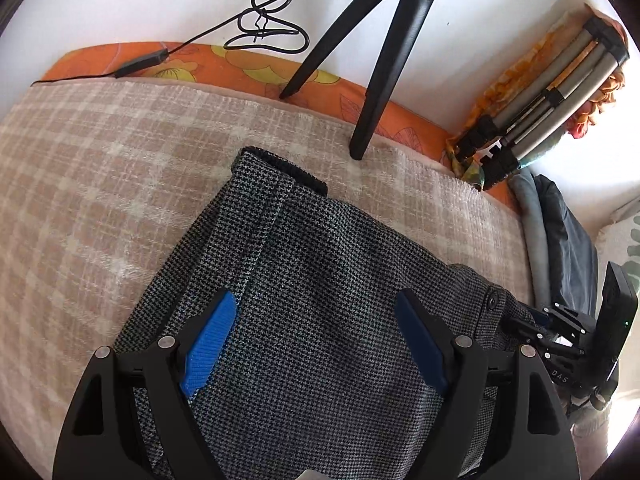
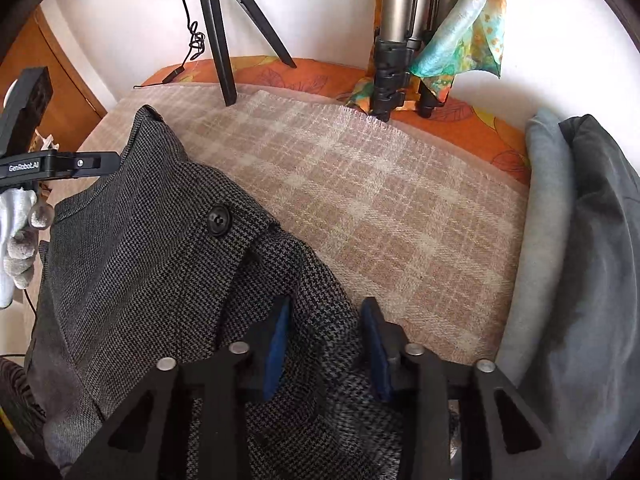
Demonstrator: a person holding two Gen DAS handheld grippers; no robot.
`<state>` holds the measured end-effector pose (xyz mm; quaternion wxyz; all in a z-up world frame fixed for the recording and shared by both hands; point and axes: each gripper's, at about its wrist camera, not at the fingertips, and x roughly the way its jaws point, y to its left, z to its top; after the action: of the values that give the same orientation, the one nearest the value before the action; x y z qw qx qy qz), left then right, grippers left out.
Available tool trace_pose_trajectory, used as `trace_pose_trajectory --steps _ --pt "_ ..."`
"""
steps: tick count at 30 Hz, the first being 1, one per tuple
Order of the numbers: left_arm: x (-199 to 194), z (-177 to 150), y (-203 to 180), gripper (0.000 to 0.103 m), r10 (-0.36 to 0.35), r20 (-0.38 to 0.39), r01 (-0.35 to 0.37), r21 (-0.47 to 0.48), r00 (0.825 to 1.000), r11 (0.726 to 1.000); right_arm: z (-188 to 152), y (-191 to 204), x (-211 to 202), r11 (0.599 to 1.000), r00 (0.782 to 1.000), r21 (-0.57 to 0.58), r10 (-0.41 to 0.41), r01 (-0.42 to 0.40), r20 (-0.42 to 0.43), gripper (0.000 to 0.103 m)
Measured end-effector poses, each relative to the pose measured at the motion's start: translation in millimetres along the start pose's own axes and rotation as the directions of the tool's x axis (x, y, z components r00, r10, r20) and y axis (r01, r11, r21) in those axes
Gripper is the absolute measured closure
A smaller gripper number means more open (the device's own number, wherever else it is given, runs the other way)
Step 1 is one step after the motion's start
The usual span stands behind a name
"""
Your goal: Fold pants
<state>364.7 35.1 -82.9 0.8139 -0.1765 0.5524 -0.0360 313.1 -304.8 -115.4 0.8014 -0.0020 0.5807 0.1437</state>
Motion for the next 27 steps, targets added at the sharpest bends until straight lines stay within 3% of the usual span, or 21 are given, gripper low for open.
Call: trace_pose_trajectory --steps 2,8,15,20,21,23,24,25,26,27 --pt "-4.5 3.7 2.1 0.021 -0.013 0.014 0.014 -0.042 1.000 0.999 -5.4 8.0 -15.1 1.000 0.999 -0.013 0.008 -0.008 0.042 0.086" --pt "-8.5 9.4 -6.4 0.021 -0.037 0.009 0.038 -0.068 0.999 0.997 -37.8 50.3 -67.9 0.996 0.983 -0.076 0.050 -0.037 0.179 0.090" --pt "3.2 8.4 -3.8 0.021 -0.051 -0.009 0.050 -0.148 0.999 0.988 -81.1 123.2 -84.6 0.955 0.981 -0.296 0.021 0.038 0.193 0.090" --pt "13.3 3.5 12.7 0.025 -0.074 -0.017 0.067 -0.252 0.997 0.965 -97.6 131.3 -91.2 0.947 0.980 -0.319 0.019 0.045 0.196 0.091" --pt "11.9 2.1 15.1 0.028 -0.074 -0.003 0.070 -0.261 0.997 0.963 -101.4 130.7 -92.1 0.946 0.981 -0.319 0.015 0.049 0.195 0.091" --pt "9.8 0.0 16.3 0.055 -0.053 0.007 0.053 -0.250 0.999 0.967 -105.2 128.0 -92.6 0.947 0.981 -0.315 -0.002 0.065 0.196 0.091" --pt "8.8 -1.2 16.7 0.060 -0.046 0.012 0.047 -0.242 0.999 0.969 -106.2 126.0 -92.9 0.949 0.980 -0.306 -0.010 0.072 0.199 0.091" --pt "7.3 -2.4 17.6 0.072 -0.049 0.018 0.052 -0.236 0.999 0.970 -106.2 123.0 -93.4 0.954 0.980 -0.290 -0.012 0.071 0.201 0.091" --pt "4.9 -3.9 18.5 0.080 -0.056 0.026 0.060 -0.229 0.998 0.972 -105.8 120.5 -94.6 0.959 0.979 -0.274 -0.011 0.068 0.204 0.091" --pt "1.5 -5.4 19.1 0.082 -0.066 0.036 0.072 -0.224 0.997 0.972 -105.6 118.7 -95.8 0.962 0.978 -0.263 -0.015 0.070 0.207 0.091"
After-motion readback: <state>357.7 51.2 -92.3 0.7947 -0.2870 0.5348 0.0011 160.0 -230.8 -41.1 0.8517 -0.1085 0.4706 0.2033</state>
